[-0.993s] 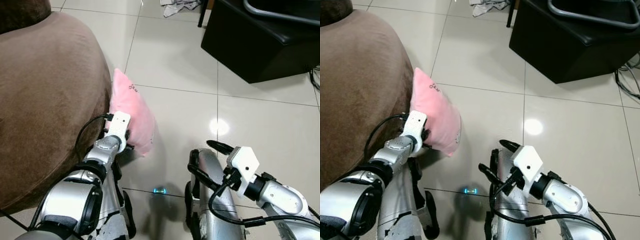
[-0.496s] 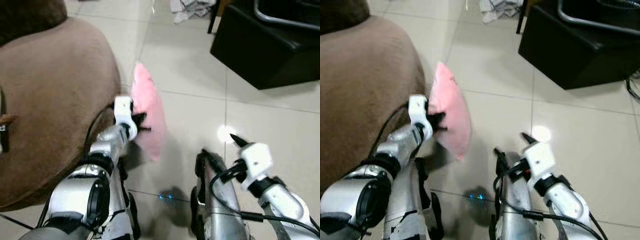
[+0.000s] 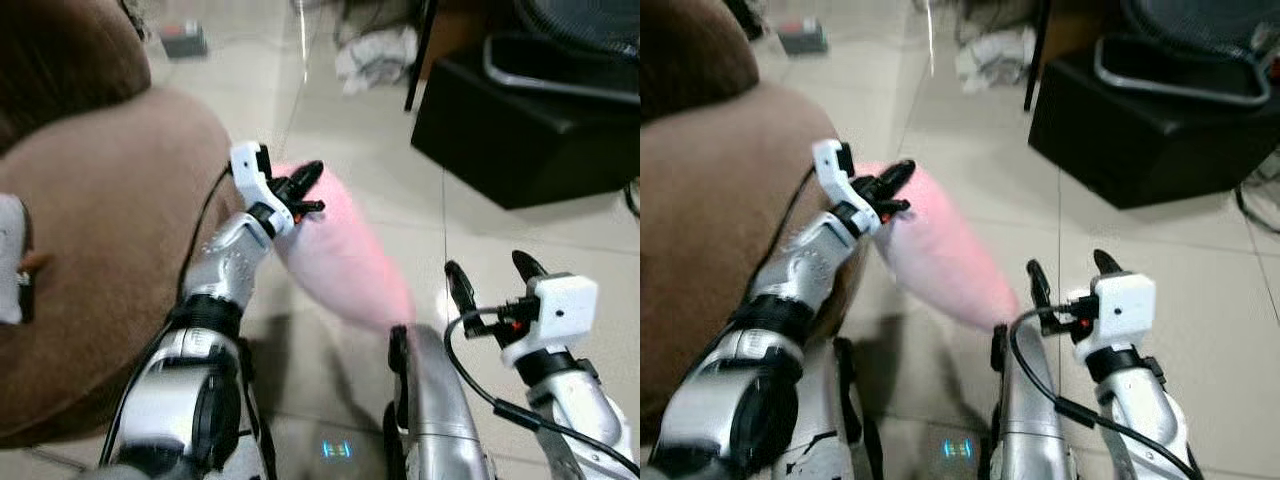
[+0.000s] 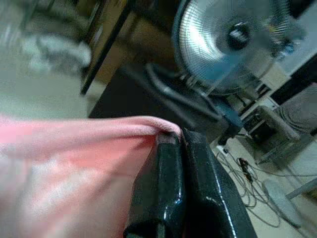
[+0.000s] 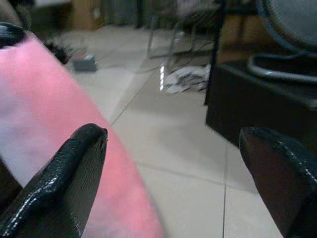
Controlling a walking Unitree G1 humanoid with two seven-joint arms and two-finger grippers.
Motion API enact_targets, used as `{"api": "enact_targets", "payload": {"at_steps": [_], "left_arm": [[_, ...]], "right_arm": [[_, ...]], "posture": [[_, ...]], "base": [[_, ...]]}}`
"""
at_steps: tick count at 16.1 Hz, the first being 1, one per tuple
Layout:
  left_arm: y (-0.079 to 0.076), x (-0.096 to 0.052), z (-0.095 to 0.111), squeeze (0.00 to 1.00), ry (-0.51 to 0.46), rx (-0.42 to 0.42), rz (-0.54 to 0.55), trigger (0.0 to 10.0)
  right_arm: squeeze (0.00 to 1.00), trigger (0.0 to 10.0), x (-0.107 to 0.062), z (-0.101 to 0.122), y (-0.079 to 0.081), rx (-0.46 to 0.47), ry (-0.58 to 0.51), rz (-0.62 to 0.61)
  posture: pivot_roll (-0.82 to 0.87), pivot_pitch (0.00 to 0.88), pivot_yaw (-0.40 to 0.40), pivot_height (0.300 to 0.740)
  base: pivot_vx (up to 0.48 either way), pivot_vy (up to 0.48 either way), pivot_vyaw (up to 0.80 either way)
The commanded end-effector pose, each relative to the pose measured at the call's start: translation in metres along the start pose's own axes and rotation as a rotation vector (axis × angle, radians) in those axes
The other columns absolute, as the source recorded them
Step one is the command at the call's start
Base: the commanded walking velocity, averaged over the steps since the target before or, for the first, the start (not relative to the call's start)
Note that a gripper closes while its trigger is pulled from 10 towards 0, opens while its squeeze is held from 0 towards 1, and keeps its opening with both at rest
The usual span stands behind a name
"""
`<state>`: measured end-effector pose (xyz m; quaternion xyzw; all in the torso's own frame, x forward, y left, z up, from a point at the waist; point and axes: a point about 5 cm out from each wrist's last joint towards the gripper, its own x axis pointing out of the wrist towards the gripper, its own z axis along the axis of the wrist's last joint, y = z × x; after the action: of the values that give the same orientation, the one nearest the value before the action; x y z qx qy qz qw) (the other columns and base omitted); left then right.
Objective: Move the pillow to the sofa from floor
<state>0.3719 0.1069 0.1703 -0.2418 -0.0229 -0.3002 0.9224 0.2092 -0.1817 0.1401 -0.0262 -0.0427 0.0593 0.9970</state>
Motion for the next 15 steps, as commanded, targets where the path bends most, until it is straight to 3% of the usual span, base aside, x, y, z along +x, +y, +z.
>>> {"api": "enact_targets", "payload": {"at_steps": [1,5,9,10,13,15], "left_arm": [[-0.009,-0.002,0.022,0.0,-0.074,0.054,-0.04,0.0],[-0.023,-0.014,0.057,0.0,-0.187,0.113,-0.019,0.0],[-0.033,-0.008,0.087,0.0,-0.273,0.178,0.041,0.6],[-0.032,-0.007,0.087,0.0,-0.245,0.239,0.078,10.0],[-0.027,-0.015,0.076,0.0,-0.132,0.423,0.176,10.0],[-0.023,-0.018,0.067,0.0,-0.1,0.44,0.2,10.0]], "right_arm": [[0.0,10.0,0.0,0.005,0.002,0.002,-0.013,-0.021],[0.0,10.0,0.007,0.015,0.002,0.027,-0.057,-0.059],[0.0,10.0,0.023,0.036,-0.004,0.015,-0.133,-0.072],[0.0,10.0,0.026,0.04,-0.006,0.02,-0.144,-0.077],[0.0,10.0,0.037,0.049,-0.001,0.031,-0.149,-0.065],[0.0,10.0,0.039,0.049,0.002,0.036,-0.138,-0.053]], "posture": [[-0.12,0.052,0.04,0.565],[-0.1,0.008,0.014,0.595],[-0.07,0.0,-0.004,0.625],[-0.07,0.0,-0.008,0.63],[-0.07,0.005,0.0,0.65],[-0.08,0.009,0.003,0.66]], "base": [[0.0,0.0,0.0],[0.0,0.0,0.0],[0.0,0.0,0.0],[0.0,0.0,0.0],[0.0,0.0,0.0],[0.0,0.0,0.0]]}}
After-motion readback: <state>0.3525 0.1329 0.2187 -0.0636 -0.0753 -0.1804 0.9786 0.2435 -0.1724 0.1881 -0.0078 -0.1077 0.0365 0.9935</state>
